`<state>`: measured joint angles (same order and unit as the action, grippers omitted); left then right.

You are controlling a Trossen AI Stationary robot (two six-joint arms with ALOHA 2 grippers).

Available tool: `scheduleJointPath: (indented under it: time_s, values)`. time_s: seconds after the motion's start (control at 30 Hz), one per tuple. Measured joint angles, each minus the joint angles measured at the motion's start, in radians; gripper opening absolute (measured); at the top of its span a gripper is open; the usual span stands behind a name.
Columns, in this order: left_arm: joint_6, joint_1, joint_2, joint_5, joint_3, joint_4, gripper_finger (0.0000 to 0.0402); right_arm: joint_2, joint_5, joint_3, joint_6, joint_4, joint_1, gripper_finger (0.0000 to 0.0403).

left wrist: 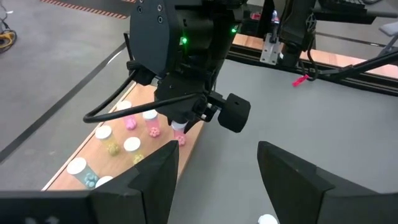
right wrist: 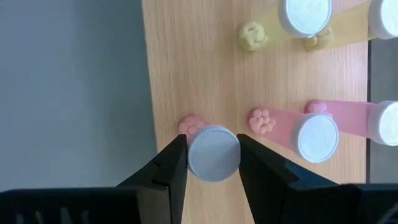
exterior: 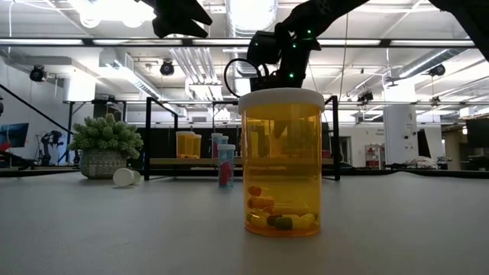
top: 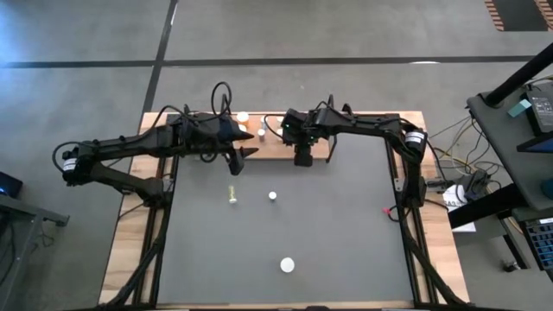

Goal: Pick and place medicine bottles onto shelf by color
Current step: Put the pink pill bottle on the shelf aligned with the other pink pill bottles, then put the yellow pill bottle on the shelf aligned with the other yellow pill bottles

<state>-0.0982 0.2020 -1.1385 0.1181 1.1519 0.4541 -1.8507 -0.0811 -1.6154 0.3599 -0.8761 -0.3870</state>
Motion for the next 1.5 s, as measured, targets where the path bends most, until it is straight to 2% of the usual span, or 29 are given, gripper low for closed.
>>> scheduleJointPath:
  time_s: [0.37,0.77,1.17,1.33,1.5]
  values:
    - [0.0,0.0,0.0,0.0,0.0,0.0,0.0204,0.0,0.0,0.0,-0.001,0.0,0.0,0.0121]
    - [0.0,0.001,0.0,0.0,0.0,0.0,0.0204,-0.002,0.0,-0.019,-0.01,-0.016,0.0,0.018]
    - [0.007,0.001,0.009,-0.006,0.001,0.014,0.0204,-0.002,0.001,-0.306,-0.163,-0.284,0.002,0.0187]
    - [0.096,0.001,0.01,-0.014,0.001,0.055,0.0204,0.002,0.003,-0.405,-0.261,-0.393,0.028,0.0187]
    - [0.188,0.001,0.01,-0.065,0.001,0.079,0.0204,0.031,0.004,-0.426,-0.346,-0.428,0.089,0.0187]
